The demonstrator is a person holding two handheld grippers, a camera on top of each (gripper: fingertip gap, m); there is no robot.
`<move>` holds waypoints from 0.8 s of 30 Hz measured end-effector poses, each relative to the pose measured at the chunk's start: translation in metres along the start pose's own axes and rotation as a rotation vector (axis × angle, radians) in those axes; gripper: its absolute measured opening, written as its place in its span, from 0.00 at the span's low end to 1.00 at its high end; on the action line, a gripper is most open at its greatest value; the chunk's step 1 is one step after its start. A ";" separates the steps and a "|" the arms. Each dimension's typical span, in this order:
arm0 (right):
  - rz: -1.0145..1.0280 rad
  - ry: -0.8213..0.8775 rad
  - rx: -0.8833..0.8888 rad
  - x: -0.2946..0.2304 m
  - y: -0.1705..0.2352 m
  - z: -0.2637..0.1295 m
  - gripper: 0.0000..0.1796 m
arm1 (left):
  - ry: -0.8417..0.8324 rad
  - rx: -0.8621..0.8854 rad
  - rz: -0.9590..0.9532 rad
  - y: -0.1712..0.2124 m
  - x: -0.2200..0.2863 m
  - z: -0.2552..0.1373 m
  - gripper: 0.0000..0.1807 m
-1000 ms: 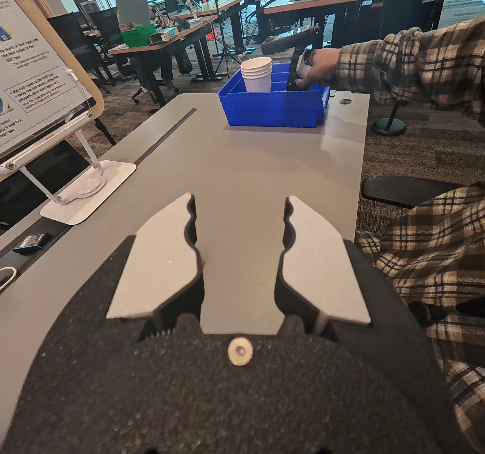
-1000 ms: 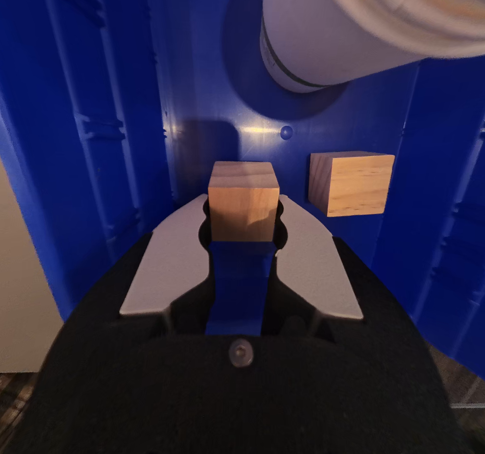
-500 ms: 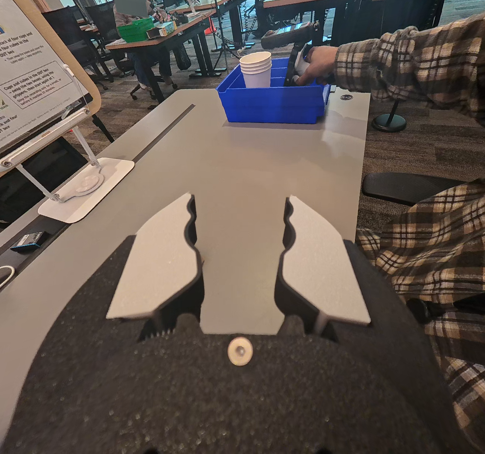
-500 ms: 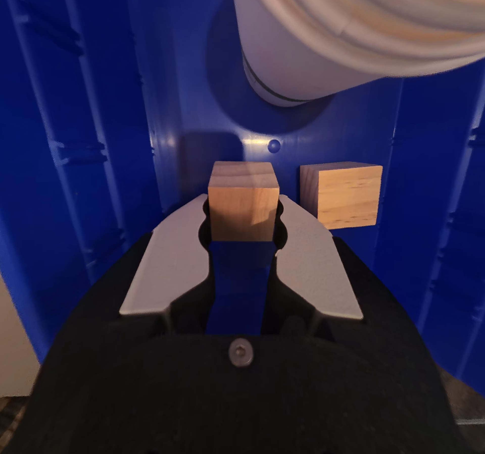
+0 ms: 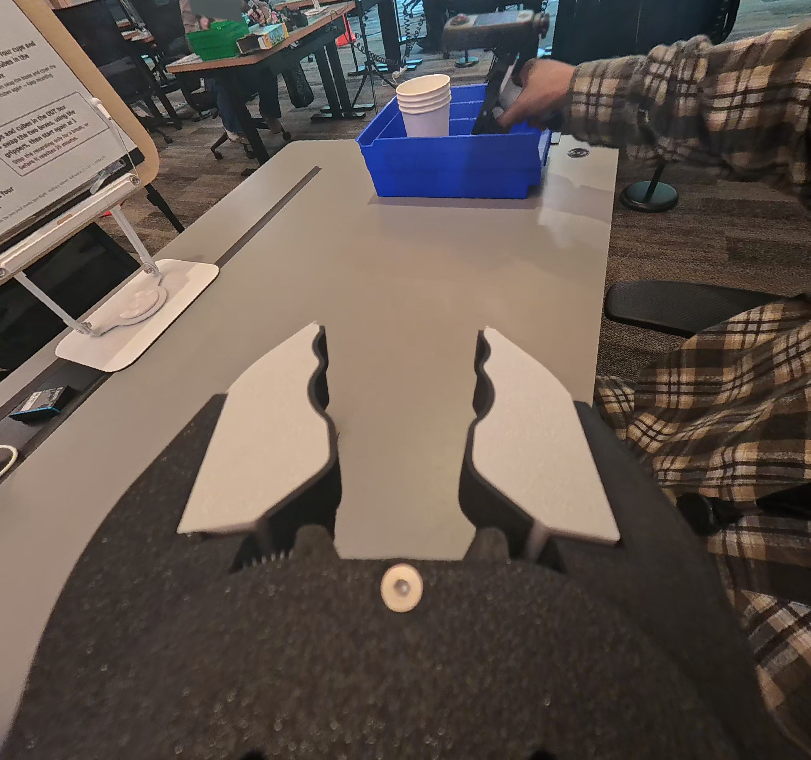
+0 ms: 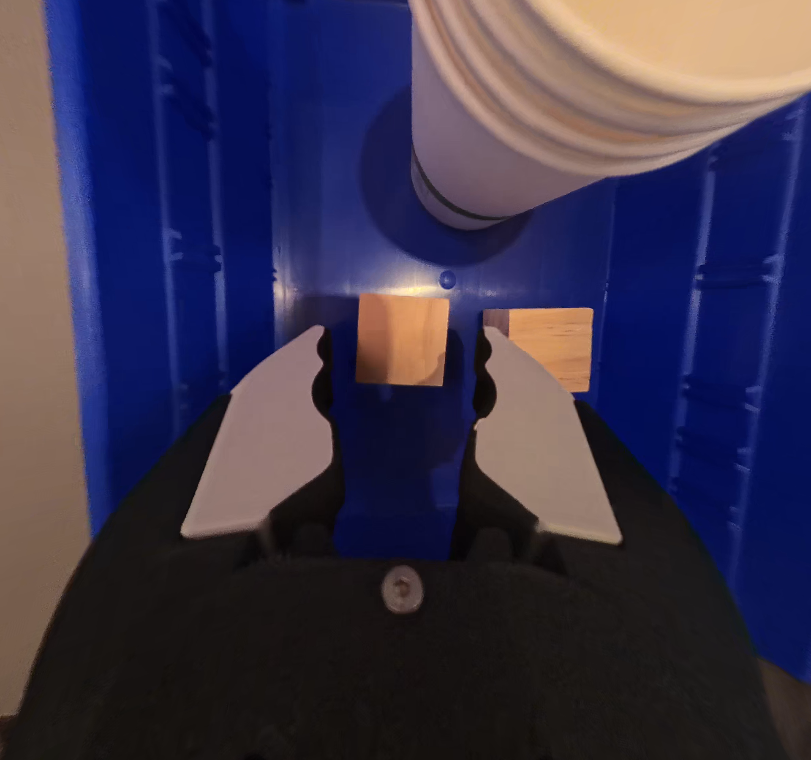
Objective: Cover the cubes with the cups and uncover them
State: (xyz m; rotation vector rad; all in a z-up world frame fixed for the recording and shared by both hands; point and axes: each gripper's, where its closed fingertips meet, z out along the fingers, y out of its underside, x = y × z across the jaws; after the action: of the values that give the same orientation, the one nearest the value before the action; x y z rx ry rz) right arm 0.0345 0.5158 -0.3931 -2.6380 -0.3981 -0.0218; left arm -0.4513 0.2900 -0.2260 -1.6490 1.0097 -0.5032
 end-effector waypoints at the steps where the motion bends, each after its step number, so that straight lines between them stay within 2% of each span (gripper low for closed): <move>1: -0.006 0.004 0.026 0.001 -0.002 -0.006 0.36 | 0.000 -0.001 0.000 0.000 0.000 0.000 0.35; 7: 0.021 0.034 0.239 0.009 -0.012 -0.054 0.37 | -0.002 -0.003 0.007 0.000 0.001 0.000 0.35; 12: 0.053 0.094 0.403 0.016 -0.012 -0.105 0.46 | -0.013 0.000 0.006 -0.001 -0.001 -0.003 0.35; 15: 0.036 0.110 0.491 0.007 -0.010 -0.136 0.47 | -0.023 0.003 0.007 -0.002 -0.003 -0.006 0.35; 19: -0.063 0.047 0.586 -0.041 -0.017 -0.161 0.45 | -0.048 0.006 0.009 -0.003 -0.008 -0.013 0.35; 24: -0.372 -0.176 0.630 -0.162 -0.041 -0.160 0.47 | -0.100 0.015 -0.012 -0.002 -0.023 -0.029 0.35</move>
State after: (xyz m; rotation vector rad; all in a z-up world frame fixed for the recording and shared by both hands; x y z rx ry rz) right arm -0.1239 0.4336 -0.2462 -1.9253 -0.8036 0.1864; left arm -0.4850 0.2922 -0.2110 -1.6512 0.9213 -0.4312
